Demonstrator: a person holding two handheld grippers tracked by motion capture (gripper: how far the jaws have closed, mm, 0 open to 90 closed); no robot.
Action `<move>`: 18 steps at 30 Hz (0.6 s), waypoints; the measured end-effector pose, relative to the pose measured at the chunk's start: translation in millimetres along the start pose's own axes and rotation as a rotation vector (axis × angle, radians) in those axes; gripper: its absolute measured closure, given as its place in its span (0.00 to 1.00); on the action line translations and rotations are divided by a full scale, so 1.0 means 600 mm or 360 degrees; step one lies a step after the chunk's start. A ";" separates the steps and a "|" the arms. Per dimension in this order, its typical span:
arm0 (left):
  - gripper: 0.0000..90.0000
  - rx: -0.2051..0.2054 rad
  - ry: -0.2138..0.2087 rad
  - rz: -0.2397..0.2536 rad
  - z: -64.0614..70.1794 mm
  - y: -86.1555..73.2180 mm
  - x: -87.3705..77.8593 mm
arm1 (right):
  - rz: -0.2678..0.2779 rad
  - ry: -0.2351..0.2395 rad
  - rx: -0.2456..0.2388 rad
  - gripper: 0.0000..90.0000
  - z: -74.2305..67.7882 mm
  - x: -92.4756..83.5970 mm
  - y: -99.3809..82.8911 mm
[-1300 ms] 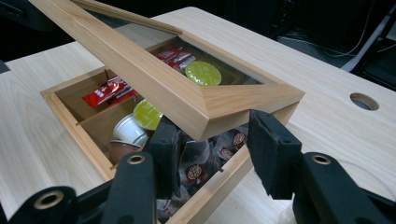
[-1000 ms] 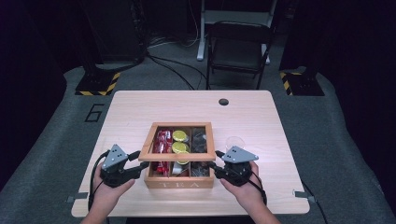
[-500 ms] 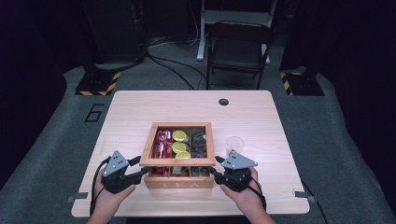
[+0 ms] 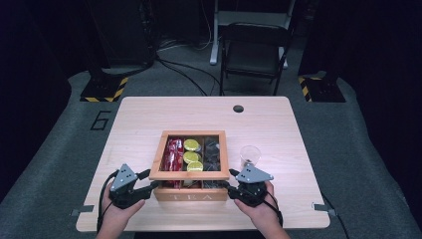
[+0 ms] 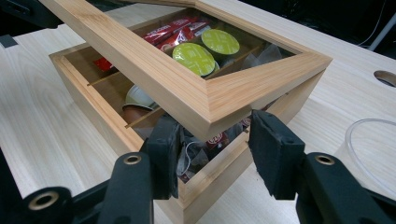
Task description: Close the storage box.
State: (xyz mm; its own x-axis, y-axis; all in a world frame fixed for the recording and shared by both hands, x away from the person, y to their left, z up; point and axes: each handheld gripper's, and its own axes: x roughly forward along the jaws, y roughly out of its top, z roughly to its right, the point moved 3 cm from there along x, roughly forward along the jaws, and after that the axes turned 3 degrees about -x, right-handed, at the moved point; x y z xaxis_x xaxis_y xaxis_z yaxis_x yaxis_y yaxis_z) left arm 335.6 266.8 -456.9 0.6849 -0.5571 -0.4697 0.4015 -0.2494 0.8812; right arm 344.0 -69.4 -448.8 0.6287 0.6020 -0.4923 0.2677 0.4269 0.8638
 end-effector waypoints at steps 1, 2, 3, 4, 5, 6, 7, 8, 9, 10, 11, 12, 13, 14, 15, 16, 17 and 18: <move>0.56 -0.0001 -0.0001 0.0000 0.000 -0.001 0.000 | 0.0002 0.0000 -0.0001 0.59 0.000 0.000 -0.001; 0.56 -0.0002 0.0003 0.0005 0.000 -0.002 0.001 | 0.0007 -0.0006 0.0012 0.59 -0.001 0.001 -0.001; 0.56 0.0002 -0.0012 -0.0022 0.000 -0.003 0.000 | -0.0002 -0.0002 -0.0005 0.59 -0.001 0.001 -0.002; 0.56 0.0003 -0.0012 -0.0023 0.000 -0.003 0.000 | 0.0000 0.0005 0.0001 0.59 -0.002 0.001 -0.003; 0.56 0.0005 -0.0011 -0.0022 0.000 -0.004 0.001 | -0.0006 0.0000 0.0012 0.59 -0.002 0.001 -0.004; 0.56 -0.0008 -0.0012 -0.0021 0.001 -0.006 0.001 | -0.0011 0.0009 0.0001 0.59 -0.001 0.002 -0.005; 0.56 -0.0005 -0.0008 -0.0016 0.000 -0.007 0.002 | -0.0013 0.0012 0.0010 0.59 -0.002 0.002 -0.006; 0.56 -0.0006 -0.0011 -0.0027 0.000 -0.009 0.003 | -0.0014 0.0005 0.0026 0.59 -0.003 0.003 -0.007; 0.56 -0.0008 -0.0019 -0.0042 0.000 -0.010 0.003 | -0.0024 0.0020 0.0000 0.59 -0.002 0.003 -0.008; 0.56 -0.0005 -0.0018 -0.0044 0.000 -0.012 0.004 | -0.0023 0.0013 0.0023 0.59 -0.003 0.005 -0.010; 0.56 0.0005 -0.0017 -0.0062 0.000 -0.013 0.004 | -0.0030 0.0018 0.0015 0.58 -0.003 0.005 -0.012; 0.55 0.0009 -0.0020 -0.0069 0.000 -0.015 0.004 | -0.0027 0.0017 0.0026 0.58 -0.005 0.007 -0.013; 0.55 0.0013 -0.0023 -0.0081 0.001 -0.017 0.004 | -0.0043 0.0028 0.0025 0.58 -0.006 0.006 -0.015; 0.55 0.0017 -0.0013 -0.0076 0.000 -0.018 0.006 | -0.0040 0.0020 0.0029 0.57 -0.007 0.008 -0.017; 0.55 0.0018 -0.0018 -0.0093 0.000 -0.019 0.006 | -0.0059 0.0024 0.0022 0.57 -0.008 0.007 -0.018; 0.55 0.0009 -0.0016 -0.0098 0.000 -0.021 0.008 | -0.0061 0.0020 0.0035 0.57 -0.009 0.008 -0.019; 0.54 0.0002 -0.0017 -0.0103 0.000 -0.022 0.008 | -0.0070 0.0029 0.0010 0.57 -0.009 0.009 -0.021; 0.54 0.0011 -0.0029 -0.0129 -0.001 -0.023 0.008 | -0.0070 0.0016 0.0035 0.56 -0.011 0.010 -0.021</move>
State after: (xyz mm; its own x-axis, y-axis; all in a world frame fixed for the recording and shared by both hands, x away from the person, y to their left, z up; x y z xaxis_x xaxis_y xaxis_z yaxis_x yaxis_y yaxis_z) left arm 333.7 267.8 -471.0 0.6388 -0.5492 -0.5388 0.4510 -0.3000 0.8406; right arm 339.8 -66.9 -463.6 0.6085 0.5898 -0.5310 0.3112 0.4382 0.8433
